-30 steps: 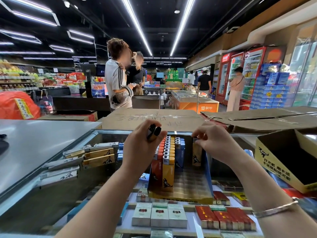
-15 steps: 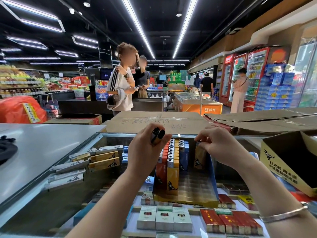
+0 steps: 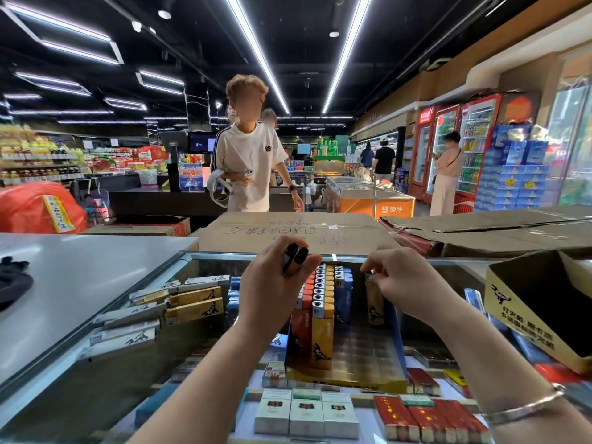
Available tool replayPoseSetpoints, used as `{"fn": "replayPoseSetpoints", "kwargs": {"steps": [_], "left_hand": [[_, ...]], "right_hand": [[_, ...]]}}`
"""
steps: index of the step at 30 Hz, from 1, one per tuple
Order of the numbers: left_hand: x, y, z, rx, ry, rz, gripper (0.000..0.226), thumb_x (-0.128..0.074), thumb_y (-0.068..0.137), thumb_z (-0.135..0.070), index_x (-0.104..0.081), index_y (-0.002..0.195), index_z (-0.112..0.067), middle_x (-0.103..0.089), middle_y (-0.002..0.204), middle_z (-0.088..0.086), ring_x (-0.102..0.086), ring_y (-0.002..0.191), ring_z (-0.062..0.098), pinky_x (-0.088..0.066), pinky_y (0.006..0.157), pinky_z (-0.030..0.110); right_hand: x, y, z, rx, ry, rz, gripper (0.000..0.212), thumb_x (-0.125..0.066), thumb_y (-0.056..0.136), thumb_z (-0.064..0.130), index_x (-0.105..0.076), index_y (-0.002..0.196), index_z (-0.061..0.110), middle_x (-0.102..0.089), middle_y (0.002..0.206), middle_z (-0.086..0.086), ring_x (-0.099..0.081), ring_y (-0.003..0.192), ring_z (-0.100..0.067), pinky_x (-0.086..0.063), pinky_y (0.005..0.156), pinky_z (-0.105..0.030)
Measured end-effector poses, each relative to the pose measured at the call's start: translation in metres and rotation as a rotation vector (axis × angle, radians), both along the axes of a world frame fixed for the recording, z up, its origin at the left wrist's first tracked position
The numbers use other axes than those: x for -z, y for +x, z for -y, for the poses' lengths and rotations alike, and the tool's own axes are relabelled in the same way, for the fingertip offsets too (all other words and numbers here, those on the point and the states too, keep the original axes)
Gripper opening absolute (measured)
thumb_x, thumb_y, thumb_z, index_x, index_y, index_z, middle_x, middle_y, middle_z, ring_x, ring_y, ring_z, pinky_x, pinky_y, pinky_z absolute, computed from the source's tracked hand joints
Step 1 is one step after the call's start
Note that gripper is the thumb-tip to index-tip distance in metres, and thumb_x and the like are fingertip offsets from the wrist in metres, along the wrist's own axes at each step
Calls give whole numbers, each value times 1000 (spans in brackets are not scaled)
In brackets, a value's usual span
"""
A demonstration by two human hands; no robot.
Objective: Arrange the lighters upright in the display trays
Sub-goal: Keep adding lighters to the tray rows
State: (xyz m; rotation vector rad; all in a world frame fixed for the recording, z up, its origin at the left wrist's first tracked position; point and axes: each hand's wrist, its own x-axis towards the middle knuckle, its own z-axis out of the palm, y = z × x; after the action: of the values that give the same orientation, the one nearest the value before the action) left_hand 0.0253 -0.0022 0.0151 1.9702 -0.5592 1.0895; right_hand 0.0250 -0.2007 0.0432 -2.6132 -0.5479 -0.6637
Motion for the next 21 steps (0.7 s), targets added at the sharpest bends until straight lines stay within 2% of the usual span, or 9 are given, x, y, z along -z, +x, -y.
{"fn": "replayPoseSetpoints", "kwargs": {"steps": [3,9,11,14,17,21], "left_hand": [[0,0,1,-2,-5,14,39,-55,78,-49,-58,95,-13,-61,73,-2,-57,62,17,-51,55,35],[1,1,0,-29,2,22,37,-55,79,-49,-58,94,-15,-61,75,-3,-58,65,17,-52,58,36],[2,1,-1,-31,6,20,37,-55,79,-49,-57,94,-15,-60,74,-4,-57,64,16,-51,57,34],[1,1,-1,-28,4,19,36,-55,79,-49,-57,94,-16,-60,73,-4,-57,63,16,-51,57,35],[1,1,0,-47,5,33,40,-54,79,-51,-59,94,-15,-60,73,-5,-58,66,17,-51,58,37],[0,0,1,-82,12,46,42,-52,77,-53,-59,93,-14,-56,72,-10,-57,69,16,-51,59,36]], "right_hand": [[0,2,1,22,-19,-17,16,-60,86,5,-69,98,10,-52,91,6,-55,89,-15,-48,82,-30],[0,8,6,33,-24,-39,19,-63,83,2,-69,98,12,-51,83,9,-52,83,-12,-39,73,-23],[1,8,7,31,-8,-22,18,-65,82,3,-67,97,12,-54,83,6,-54,83,-14,-43,73,-26],[2,8,8,29,7,-14,6,-68,82,11,-64,84,15,-53,78,8,-55,80,-14,-44,71,-26],[4,10,8,29,41,-6,17,-69,83,21,-58,70,20,-52,73,9,-51,70,-7,-36,61,-20],[4,11,11,39,73,-38,15,-69,82,18,-60,71,18,-56,74,5,-54,73,-10,-38,63,-22]]}}
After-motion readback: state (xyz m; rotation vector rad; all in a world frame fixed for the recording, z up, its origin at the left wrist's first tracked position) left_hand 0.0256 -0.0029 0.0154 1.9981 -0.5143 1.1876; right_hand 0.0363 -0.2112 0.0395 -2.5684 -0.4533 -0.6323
